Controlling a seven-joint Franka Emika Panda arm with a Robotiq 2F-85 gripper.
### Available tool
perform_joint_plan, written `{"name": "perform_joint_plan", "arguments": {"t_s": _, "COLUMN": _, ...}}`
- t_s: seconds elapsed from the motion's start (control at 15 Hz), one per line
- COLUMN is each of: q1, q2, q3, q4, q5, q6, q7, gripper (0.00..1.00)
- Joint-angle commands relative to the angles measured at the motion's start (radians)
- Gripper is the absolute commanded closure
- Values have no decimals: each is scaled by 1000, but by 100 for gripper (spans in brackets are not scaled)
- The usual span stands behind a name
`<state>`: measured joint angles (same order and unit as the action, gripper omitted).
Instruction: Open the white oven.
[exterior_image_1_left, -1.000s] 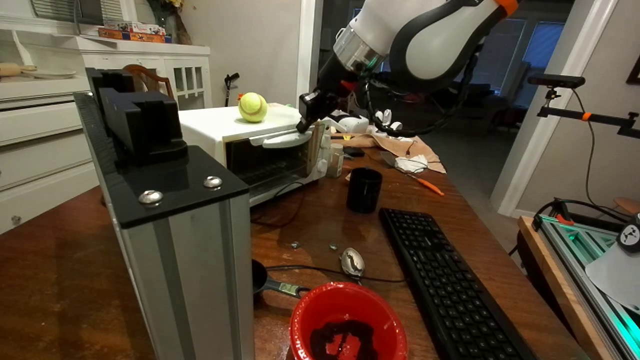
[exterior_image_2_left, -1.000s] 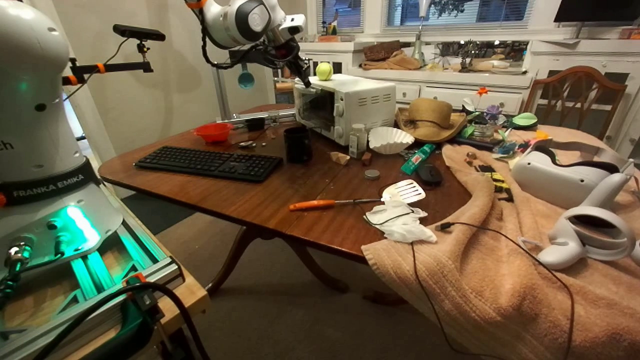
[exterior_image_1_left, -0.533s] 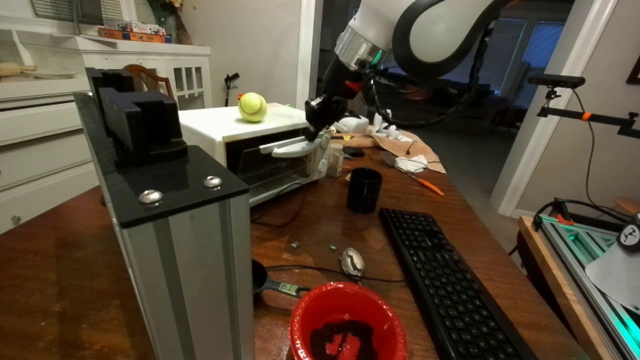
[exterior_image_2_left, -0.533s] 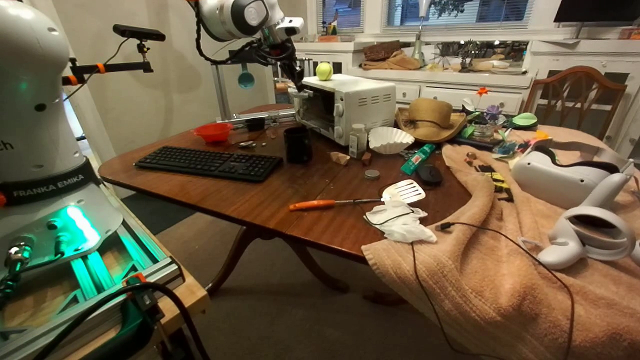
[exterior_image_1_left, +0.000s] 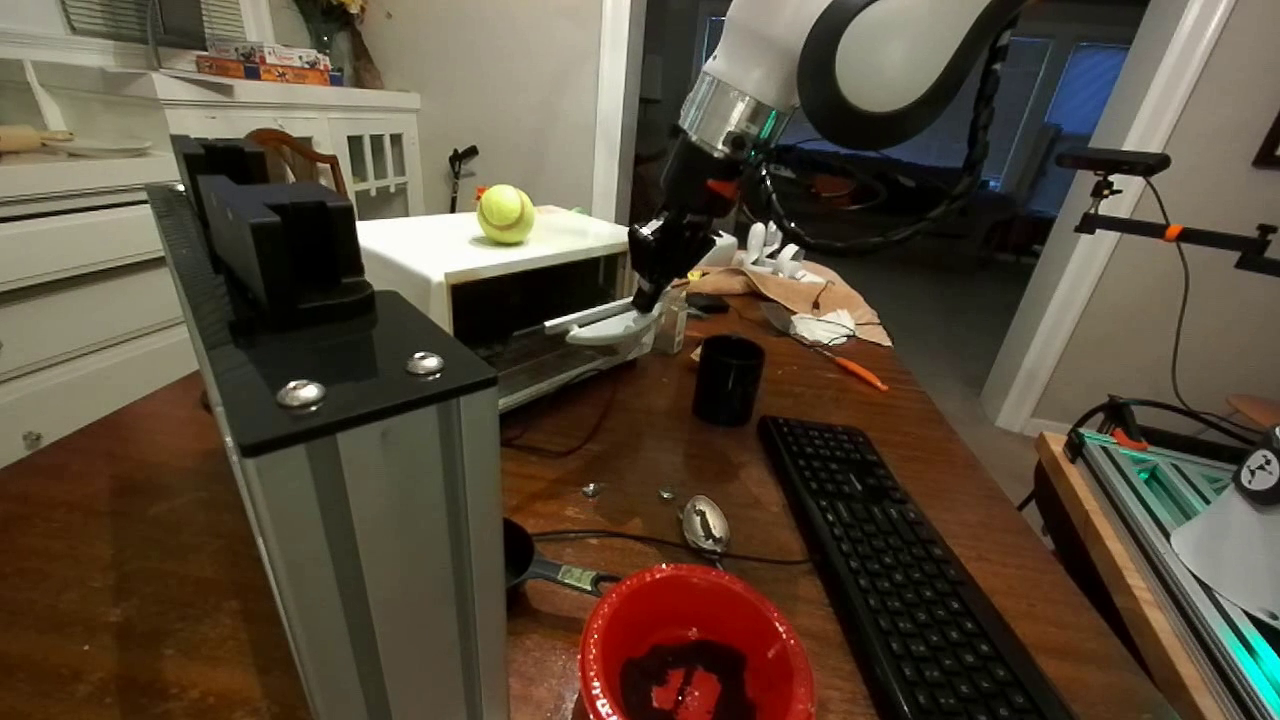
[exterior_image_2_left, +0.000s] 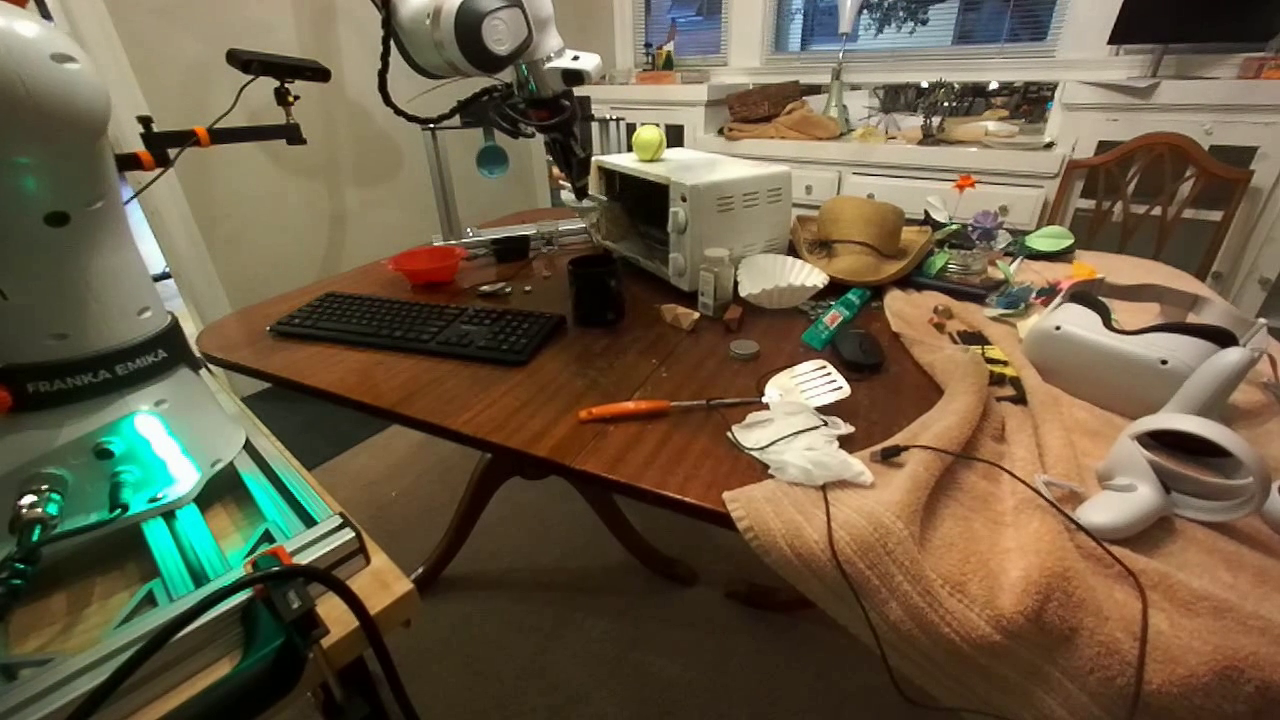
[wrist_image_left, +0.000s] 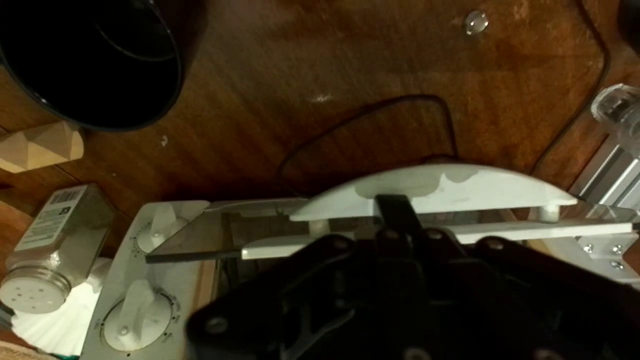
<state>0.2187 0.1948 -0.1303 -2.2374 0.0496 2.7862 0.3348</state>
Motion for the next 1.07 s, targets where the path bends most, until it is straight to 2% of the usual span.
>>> {"name": "perform_joint_plan", "arguments": {"t_s": 0.0, "q1": -67, "q2": 8, "q3": 65, "q4": -20, "q5": 31, "q6": -38, "q7": -3, "gripper": 100}}
{"name": "perform_joint_plan", "arguments": {"t_s": 0.4, "q1": -122, "q2": 40, "q3": 119, "q4": -22, "q5": 99, "q6": -88, "q7": -27, "gripper": 100}}
{"name": "perform_joint_plan", "arguments": {"t_s": 1.0, "q1": -155, "q2": 112, "q3": 146, "q4": -8, "q5": 144, "q6": -127, "q7": -49, "gripper": 100}}
